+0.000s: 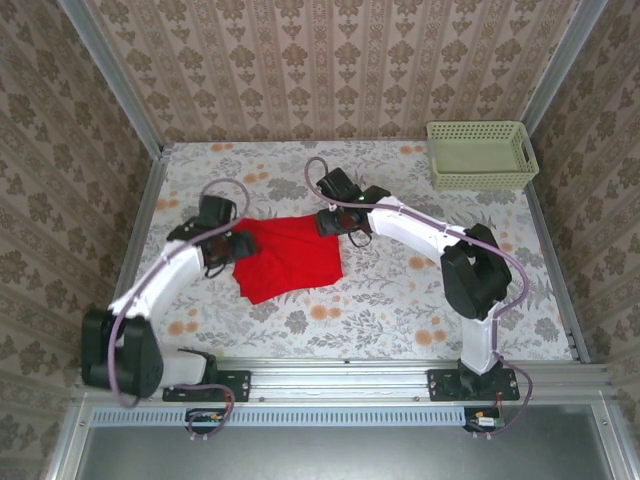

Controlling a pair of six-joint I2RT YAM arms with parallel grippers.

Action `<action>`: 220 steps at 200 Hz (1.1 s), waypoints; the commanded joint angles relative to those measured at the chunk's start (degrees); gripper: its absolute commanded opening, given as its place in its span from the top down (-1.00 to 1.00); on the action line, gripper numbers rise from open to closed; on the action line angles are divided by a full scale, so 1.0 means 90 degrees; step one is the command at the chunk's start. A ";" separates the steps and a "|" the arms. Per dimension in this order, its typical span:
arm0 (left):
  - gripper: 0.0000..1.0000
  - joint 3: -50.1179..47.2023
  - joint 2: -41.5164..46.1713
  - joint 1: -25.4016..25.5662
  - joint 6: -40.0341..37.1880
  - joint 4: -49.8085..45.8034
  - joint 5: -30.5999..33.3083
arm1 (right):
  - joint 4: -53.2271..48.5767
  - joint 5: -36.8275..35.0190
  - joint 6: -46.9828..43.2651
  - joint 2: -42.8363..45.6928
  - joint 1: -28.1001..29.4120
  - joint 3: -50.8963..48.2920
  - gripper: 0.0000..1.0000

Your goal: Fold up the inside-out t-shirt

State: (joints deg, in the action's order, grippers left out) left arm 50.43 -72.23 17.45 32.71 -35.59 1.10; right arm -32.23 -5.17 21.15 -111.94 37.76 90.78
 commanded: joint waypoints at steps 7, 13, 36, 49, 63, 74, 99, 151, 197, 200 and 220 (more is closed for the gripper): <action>-0.29 -0.0834 0.0386 0.0503 0.0788 -0.0261 -0.0066 | 0.0028 0.0640 -0.0080 -0.0683 0.0024 0.0638 -0.16; -0.25 -0.0954 0.0347 0.0593 0.0869 -0.0146 -0.0123 | -0.0041 0.0698 -0.0062 -0.0874 0.0021 0.0811 -0.16; -0.11 -0.1131 -0.0177 0.0746 0.1004 0.0220 -0.0277 | -0.0112 0.0815 0.0021 -0.1316 0.0023 0.1104 -0.16; -0.05 -0.1156 -0.0419 0.0756 0.0993 0.0431 -0.0342 | -0.0077 0.0772 0.0030 -0.1450 0.0023 0.1073 -0.17; 0.09 -0.1180 -0.0587 0.0756 0.0996 0.0607 -0.0358 | -0.0104 0.0614 0.0023 -0.1577 0.0005 0.1020 -0.16; 0.22 -0.1154 -0.0686 0.0746 0.0950 0.0595 -0.0254 | -0.0158 0.0414 0.0058 -0.1652 -0.0041 0.0917 -0.16; 0.67 -0.1063 -0.0718 0.0538 0.0767 0.0321 0.0102 | -0.0024 -0.0013 0.0232 -0.1518 -0.0240 0.0253 -0.12; 1.00 -0.1073 -0.0809 -0.0514 0.0256 0.0318 -0.0078 | 0.0582 -0.0085 0.0717 -0.0766 -0.0814 -0.1382 -0.04; 0.38 -0.0233 -0.1175 -0.0546 -0.0232 0.0092 -0.0211 | 0.0639 -0.0179 0.0349 0.0249 -0.0659 -0.1874 -0.09; 0.34 -0.0186 -0.1177 -0.0530 -0.0244 0.0050 -0.0197 | 0.0605 -0.0224 0.0313 0.0325 -0.0639 -0.1874 -0.10; 0.20 0.0054 -0.1040 -0.0277 -0.0117 -0.0220 0.0024 | 0.0509 -0.0442 0.0071 0.0790 -0.0456 -0.1894 -0.18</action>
State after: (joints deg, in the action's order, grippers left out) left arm 47.59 -82.67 12.84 32.73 -32.86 -0.99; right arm -24.29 -4.78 24.77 -111.07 32.16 74.24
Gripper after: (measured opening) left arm 0.380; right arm 0.572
